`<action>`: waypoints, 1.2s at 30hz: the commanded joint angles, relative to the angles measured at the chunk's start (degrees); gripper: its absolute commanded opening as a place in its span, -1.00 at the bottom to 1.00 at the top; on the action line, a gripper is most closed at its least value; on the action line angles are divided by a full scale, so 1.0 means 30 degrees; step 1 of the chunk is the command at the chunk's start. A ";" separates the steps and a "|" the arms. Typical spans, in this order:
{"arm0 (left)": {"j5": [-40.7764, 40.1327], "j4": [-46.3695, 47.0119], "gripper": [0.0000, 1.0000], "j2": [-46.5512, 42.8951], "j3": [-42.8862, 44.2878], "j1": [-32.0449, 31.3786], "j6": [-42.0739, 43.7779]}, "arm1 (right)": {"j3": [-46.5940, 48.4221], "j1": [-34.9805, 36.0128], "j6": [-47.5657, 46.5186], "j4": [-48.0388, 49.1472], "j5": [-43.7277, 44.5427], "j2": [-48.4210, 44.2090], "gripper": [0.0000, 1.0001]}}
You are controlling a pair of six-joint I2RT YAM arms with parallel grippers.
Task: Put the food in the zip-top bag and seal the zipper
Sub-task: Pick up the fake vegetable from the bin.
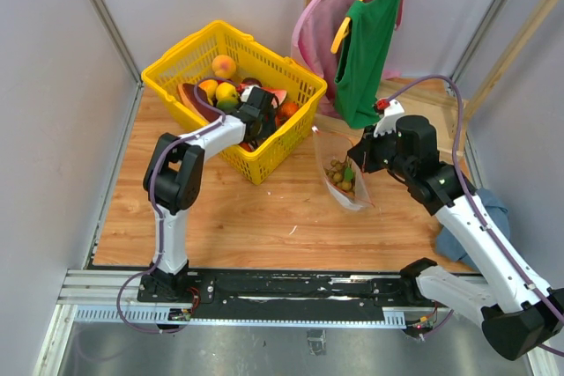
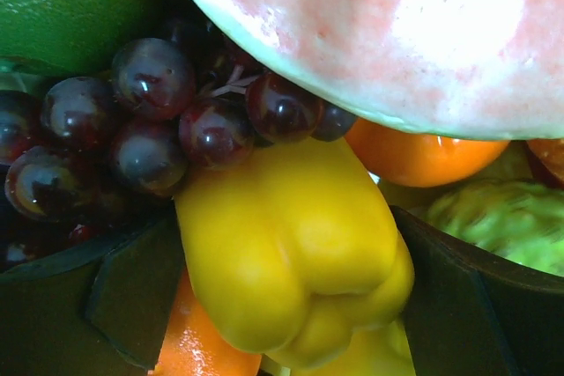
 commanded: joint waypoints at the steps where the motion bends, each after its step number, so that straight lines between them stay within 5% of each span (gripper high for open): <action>1: -0.1403 0.1383 0.78 -0.0079 -0.0407 0.0138 0.0085 | -0.0295 0.0153 0.0177 0.0594 -0.0382 -0.0213 -0.99; 8: -0.0398 0.2792 0.35 -0.2946 -0.2063 0.0139 0.0597 | -0.0303 0.0145 0.0180 0.0592 -0.0447 -0.0388 -0.99; 21: 0.1718 0.2348 0.39 -0.4309 -0.2527 0.0725 -0.0290 | -0.0494 0.0145 0.0299 0.0711 -0.0564 -0.0738 -0.99; 36: 0.5830 0.2668 0.05 -1.0039 -0.4225 0.0693 0.0415 | -0.0375 0.0216 0.0389 0.0822 -0.0656 -0.0733 -0.99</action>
